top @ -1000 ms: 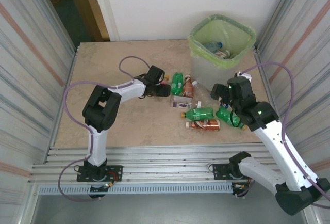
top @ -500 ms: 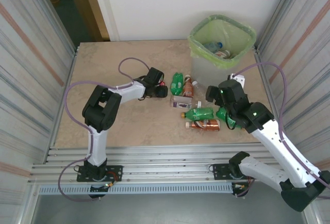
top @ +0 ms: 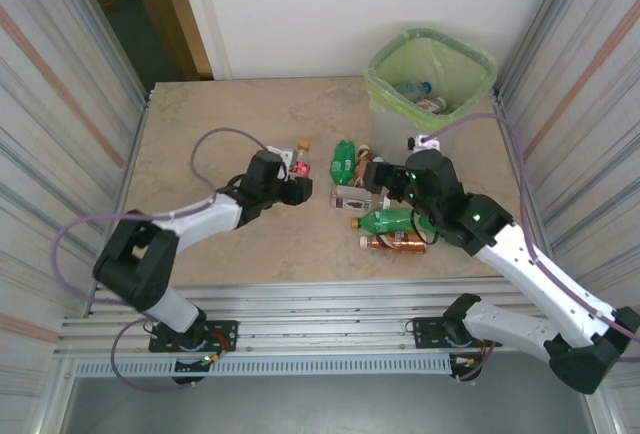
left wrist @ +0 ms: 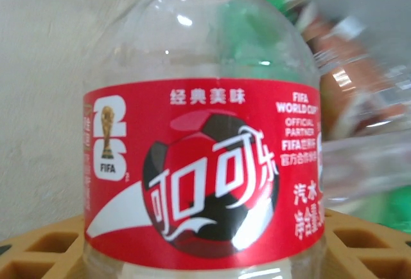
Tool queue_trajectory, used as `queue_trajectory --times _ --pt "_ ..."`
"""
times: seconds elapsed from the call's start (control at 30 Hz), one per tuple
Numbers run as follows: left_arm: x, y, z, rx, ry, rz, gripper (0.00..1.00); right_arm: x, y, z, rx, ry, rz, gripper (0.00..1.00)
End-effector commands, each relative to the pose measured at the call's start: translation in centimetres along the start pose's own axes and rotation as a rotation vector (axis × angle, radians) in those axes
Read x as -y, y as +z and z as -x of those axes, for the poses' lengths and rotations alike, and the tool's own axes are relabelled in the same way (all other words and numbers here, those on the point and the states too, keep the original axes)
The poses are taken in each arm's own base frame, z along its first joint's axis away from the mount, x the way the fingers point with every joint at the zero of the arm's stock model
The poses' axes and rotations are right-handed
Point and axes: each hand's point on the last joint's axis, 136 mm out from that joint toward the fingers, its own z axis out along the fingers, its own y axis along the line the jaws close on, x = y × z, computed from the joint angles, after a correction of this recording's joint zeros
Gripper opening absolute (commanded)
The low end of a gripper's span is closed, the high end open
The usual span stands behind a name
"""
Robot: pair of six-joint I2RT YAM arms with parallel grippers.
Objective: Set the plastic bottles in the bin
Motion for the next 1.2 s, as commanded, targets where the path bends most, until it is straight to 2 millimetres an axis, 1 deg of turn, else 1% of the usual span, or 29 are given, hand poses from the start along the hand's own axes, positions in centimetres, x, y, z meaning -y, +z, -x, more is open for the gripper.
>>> queue_trajectory --times 0.0,0.13,0.23,0.4,0.5,0.67,0.77,0.87,0.97,1.13,1.17 --pt "3.6 -3.0 3.7 0.175 0.069 -0.193 0.50 -5.6 0.7 2.1 0.012 -0.027 0.214 0.98" --pt "5.6 -5.7 4.9 0.261 0.116 -0.302 0.50 -8.9 2.6 2.2 -0.015 -0.035 0.332 0.98" --pt "6.8 -7.6 5.9 0.339 0.141 -0.365 0.50 -10.8 3.8 2.3 -0.042 -0.031 0.403 0.98" --pt "8.6 -9.2 6.7 0.376 0.185 -0.454 0.50 -14.2 5.7 2.2 -0.098 -0.018 0.533 0.99" --pt "9.2 -10.2 7.0 0.416 0.191 -0.487 0.51 -15.0 7.1 1.6 -0.139 0.000 0.557 1.00" --pt "9.2 -11.1 7.6 0.451 0.222 -0.470 0.51 -15.9 8.4 0.5 -0.201 0.016 0.589 0.95" --pt "9.1 -11.3 8.1 0.467 0.227 -0.456 0.52 -16.0 9.0 -0.3 -0.227 0.031 0.594 0.91" --pt "9.6 -11.8 8.6 0.487 0.229 -0.468 0.52 -15.9 9.4 -0.9 -0.249 0.043 0.593 0.85" --pt "9.8 -12.0 9.1 0.493 0.228 -0.470 0.53 -16.1 9.6 -1.3 -0.268 0.049 0.604 0.72" --pt "9.5 -11.8 9.2 0.488 0.211 -0.453 0.56 -16.1 9.1 -1.2 -0.258 0.048 0.616 0.47" --pt "9.5 -11.8 9.2 0.485 0.206 -0.452 0.58 -16.1 8.9 -1.1 -0.254 0.044 0.618 0.45"
